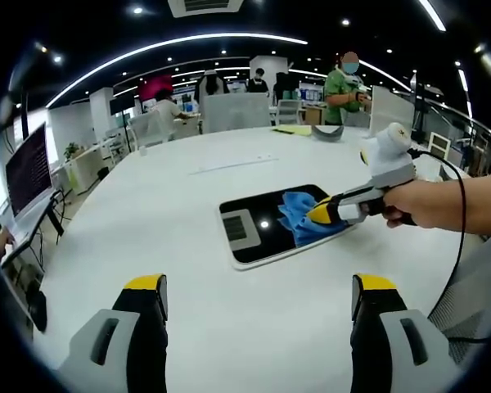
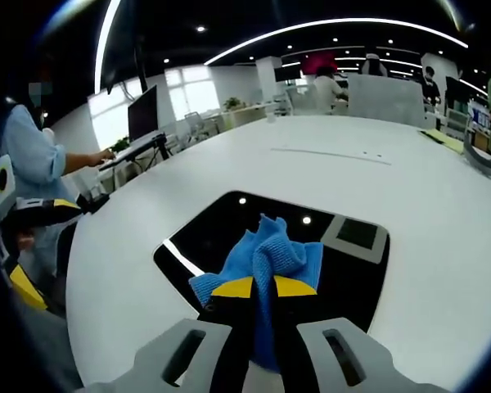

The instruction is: Wipe the mirror surface with the cleaning cloth until all visible marks leave the cleaned area.

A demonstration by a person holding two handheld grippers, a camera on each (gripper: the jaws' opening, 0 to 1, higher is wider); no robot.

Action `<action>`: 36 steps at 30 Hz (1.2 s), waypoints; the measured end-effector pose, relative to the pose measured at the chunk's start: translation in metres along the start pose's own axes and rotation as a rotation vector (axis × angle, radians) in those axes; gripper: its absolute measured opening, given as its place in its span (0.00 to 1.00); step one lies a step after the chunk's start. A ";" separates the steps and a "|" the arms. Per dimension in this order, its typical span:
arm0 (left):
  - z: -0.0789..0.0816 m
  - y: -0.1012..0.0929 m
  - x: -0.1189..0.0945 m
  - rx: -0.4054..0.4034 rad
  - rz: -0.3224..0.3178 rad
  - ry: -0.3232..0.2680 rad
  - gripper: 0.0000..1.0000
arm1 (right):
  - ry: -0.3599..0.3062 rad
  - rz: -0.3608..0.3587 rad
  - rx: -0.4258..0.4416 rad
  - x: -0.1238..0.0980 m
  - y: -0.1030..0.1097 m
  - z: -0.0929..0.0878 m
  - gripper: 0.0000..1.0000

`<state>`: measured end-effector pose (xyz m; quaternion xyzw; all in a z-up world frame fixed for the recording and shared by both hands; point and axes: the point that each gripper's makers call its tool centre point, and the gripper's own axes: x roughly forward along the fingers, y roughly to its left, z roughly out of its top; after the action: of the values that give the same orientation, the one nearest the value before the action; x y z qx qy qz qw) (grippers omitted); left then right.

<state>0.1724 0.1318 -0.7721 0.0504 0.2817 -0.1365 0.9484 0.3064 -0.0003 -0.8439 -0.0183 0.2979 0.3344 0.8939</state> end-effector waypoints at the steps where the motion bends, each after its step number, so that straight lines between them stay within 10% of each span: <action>1: 0.000 0.000 0.000 -0.001 -0.001 0.001 0.94 | 0.000 0.000 0.000 0.000 0.000 0.000 0.03; 36: -0.007 0.002 0.001 -0.032 0.002 0.027 0.94 | 0.014 0.002 -0.019 0.053 -0.018 0.039 0.03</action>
<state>0.1700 0.1348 -0.7779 0.0373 0.2965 -0.1304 0.9453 0.3689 0.0258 -0.8437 -0.0290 0.3011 0.3382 0.8911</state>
